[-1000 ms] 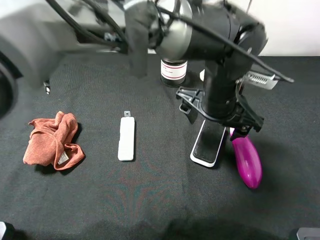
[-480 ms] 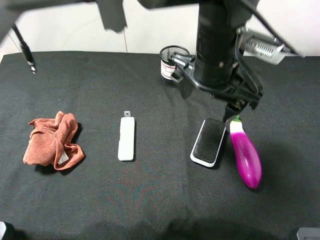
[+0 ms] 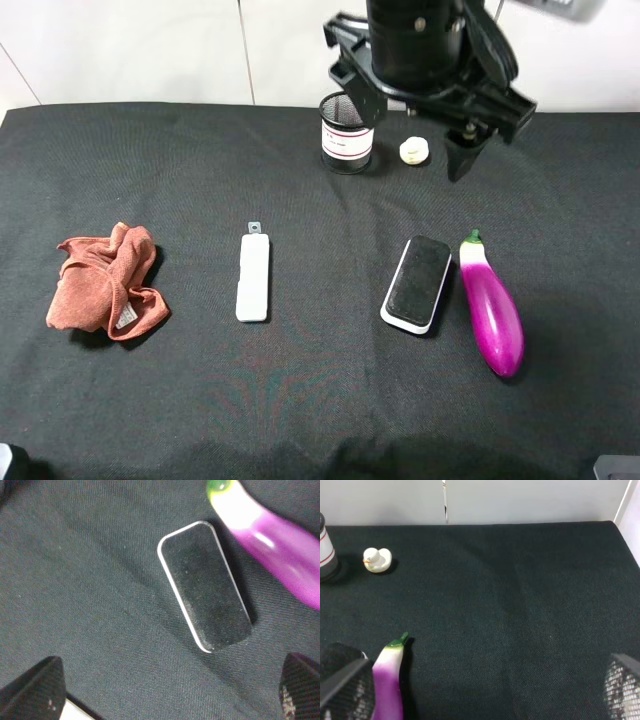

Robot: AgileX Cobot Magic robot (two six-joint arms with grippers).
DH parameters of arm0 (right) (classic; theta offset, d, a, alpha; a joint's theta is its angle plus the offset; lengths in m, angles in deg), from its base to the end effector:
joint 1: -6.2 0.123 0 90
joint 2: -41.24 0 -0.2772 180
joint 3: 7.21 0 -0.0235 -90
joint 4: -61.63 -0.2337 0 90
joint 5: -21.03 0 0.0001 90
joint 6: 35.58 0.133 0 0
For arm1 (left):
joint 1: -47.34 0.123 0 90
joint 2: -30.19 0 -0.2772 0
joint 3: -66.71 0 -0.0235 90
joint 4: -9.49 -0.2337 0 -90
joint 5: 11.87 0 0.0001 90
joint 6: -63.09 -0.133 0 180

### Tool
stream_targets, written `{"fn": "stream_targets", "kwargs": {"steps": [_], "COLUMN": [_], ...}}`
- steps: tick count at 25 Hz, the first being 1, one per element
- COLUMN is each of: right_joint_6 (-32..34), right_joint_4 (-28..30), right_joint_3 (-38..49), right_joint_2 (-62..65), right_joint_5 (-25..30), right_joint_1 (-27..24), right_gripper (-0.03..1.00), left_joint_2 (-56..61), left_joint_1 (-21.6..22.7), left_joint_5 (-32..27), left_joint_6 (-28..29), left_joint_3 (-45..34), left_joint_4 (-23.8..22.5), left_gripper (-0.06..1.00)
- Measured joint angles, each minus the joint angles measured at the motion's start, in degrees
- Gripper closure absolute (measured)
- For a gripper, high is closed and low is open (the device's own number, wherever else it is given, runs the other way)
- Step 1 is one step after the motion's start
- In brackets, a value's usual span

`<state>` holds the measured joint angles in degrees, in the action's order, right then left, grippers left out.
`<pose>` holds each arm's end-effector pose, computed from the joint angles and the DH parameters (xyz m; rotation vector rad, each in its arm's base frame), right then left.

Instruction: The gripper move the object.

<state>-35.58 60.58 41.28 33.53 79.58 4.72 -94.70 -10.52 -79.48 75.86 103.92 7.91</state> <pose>0.0272 0.0014 0.2540 0.0254 2.0025 0.0052 0.2405 -0.3764 0.2625 1.0631 2.5432 -0.3178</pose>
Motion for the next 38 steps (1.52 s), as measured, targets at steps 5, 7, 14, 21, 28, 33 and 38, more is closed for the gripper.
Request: {"fn": "stream_targets", "kwargs": {"steps": [5,7,14,21,28,33,38], "right_joint_6": [0.0,0.0,0.0,0.0,0.0,0.0,0.0], "right_joint_4": [0.0,0.0,0.0,0.0,0.0,0.0,0.0], "right_joint_3": [0.0,0.0,0.0,0.0,0.0,0.0,0.0], "right_joint_2": [0.0,0.0,0.0,0.0,0.0,0.0,0.0], "right_joint_5": [0.0,0.0,0.0,0.0,0.0,0.0,0.0], "right_joint_1": [0.0,0.0,0.0,0.0,0.0,0.0,0.0], "right_gripper": [0.27,0.27,0.27,0.27,0.27,0.27,0.27], "left_joint_2": [4.02,5.94,13.87,22.46,32.91,42.59,53.12], "left_joint_1": [0.0,0.0,0.0,0.0,0.0,0.0,0.0], "left_joint_5": [0.0,0.0,0.0,0.0,0.0,-0.02,-0.12], "left_joint_6": [-2.33,-3.17,-6.52,-8.64,-9.03,-9.03,-9.07], "left_joint_3": [-4.34,-6.58,-14.83,-23.35,-34.13,-41.43,-48.43], "left_joint_4": [0.0,0.0,0.0,-1.36,-3.02,-4.44,-4.92], "left_gripper": [0.04,0.04,0.04,0.04,0.04,0.04,0.04]}}
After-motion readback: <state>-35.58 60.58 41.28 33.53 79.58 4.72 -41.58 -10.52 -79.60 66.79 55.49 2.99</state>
